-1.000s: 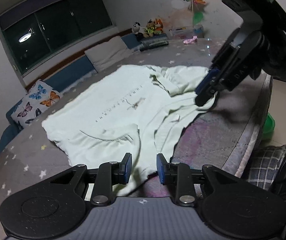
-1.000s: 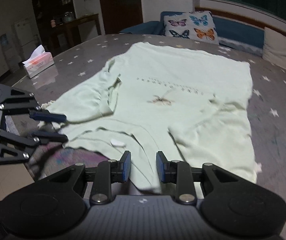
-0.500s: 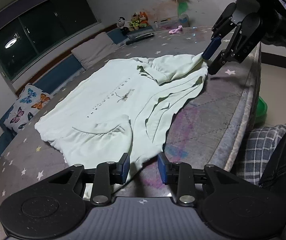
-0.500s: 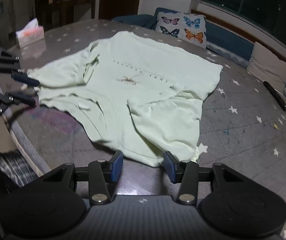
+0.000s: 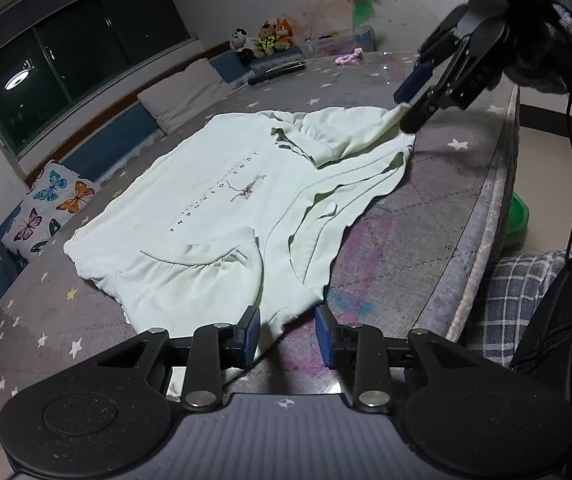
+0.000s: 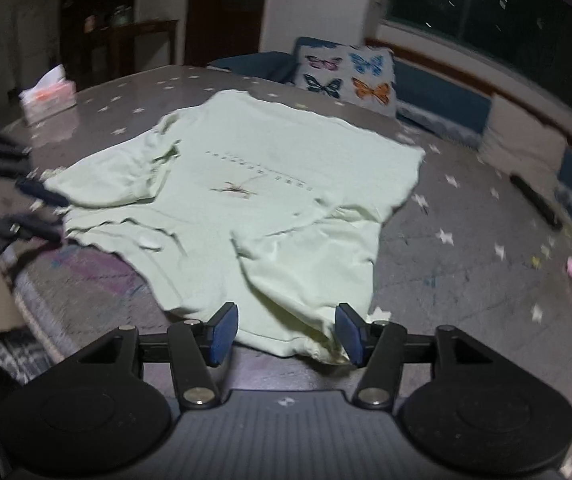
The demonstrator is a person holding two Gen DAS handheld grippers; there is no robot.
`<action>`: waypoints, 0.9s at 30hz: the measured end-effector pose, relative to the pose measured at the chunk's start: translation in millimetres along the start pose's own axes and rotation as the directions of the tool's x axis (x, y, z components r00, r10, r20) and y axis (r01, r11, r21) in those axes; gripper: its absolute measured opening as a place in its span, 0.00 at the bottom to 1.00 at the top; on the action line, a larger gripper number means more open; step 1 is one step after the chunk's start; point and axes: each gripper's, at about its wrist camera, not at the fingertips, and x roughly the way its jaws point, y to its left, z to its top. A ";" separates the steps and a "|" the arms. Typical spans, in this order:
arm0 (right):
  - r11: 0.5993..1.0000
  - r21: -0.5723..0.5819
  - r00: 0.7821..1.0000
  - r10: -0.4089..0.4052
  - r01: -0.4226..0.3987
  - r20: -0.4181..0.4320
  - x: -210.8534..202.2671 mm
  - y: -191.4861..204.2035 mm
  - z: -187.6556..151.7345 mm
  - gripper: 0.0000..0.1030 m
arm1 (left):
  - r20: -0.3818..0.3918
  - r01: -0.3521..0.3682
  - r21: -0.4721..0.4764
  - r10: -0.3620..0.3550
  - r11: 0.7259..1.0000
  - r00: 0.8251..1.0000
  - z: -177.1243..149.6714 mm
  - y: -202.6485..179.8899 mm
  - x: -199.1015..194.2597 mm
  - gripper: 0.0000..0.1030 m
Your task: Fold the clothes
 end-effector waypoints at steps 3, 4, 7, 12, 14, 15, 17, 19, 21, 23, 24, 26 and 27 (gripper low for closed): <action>0.997 0.061 0.997 0.059 -0.057 -0.039 15.9 -9.0 -5.1 0.53 | 0.000 0.002 -0.007 -0.002 1.000 1.000 0.6 0.8 1.1 0.32; 0.996 0.068 0.996 0.070 -0.066 -0.054 19.3 -9.6 -7.3 0.54 | 0.000 0.004 -0.009 -0.004 1.000 1.000 0.9 0.9 1.5 0.32; 0.996 0.038 0.995 0.084 -0.081 -0.058 16.0 -5.6 -5.0 0.53 | 0.002 0.010 -0.012 -0.010 1.000 1.000 1.9 1.2 3.2 0.31; 0.990 0.065 0.992 0.125 -0.124 -0.010 19.2 -7.3 9.3 0.52 | 0.000 0.013 -0.019 -0.013 1.000 1.000 2.8 0.9 4.8 0.30; 0.986 0.089 0.990 0.139 -0.138 -0.010 30.8 -9.7 11.9 0.53 | -0.001 0.011 -0.022 -0.011 1.000 1.000 2.7 0.8 4.5 0.30; 0.982 0.111 0.987 0.158 -0.155 -0.018 37.2 -10.7 12.2 0.53 | -0.002 0.011 -0.023 -0.011 1.000 1.000 2.7 0.9 4.3 0.30; 0.974 0.126 0.981 0.194 -0.190 -0.020 42.3 -7.4 11.7 0.54 | -0.004 0.011 -0.025 -0.011 1.000 1.000 2.9 1.1 4.0 0.30; 0.968 0.109 0.973 0.229 -0.226 -0.015 40.5 -0.8 13.4 0.52 | -0.005 0.012 -0.027 -0.012 1.000 1.000 3.1 1.4 3.9 0.30; 0.968 0.075 0.971 0.240 -0.240 0.006 36.1 5.4 17.5 0.52 | -0.005 0.016 -0.027 -0.016 1.000 1.000 2.8 2.2 4.2 0.31; 0.974 0.073 0.976 0.214 -0.216 0.029 35.5 5.1 22.2 0.52 | -0.005 0.017 -0.027 -0.017 0.999 1.000 3.0 2.5 4.2 0.31; 0.975 0.089 0.979 0.200 -0.202 0.036 37.8 2.8 24.1 0.52 | -0.006 0.017 -0.027 -0.017 1.000 1.000 3.1 2.5 4.3 0.31; 0.971 0.122 0.979 0.203 -0.206 0.032 46.6 -1.2 25.0 0.52 | -0.007 0.018 -0.030 -0.018 0.999 1.000 3.3 2.8 4.4 0.31; 0.966 0.138 0.976 0.216 -0.217 0.026 51.5 -1.8 24.7 0.52 | -0.007 0.019 -0.032 -0.019 0.999 1.000 3.4 3.1 4.5 0.31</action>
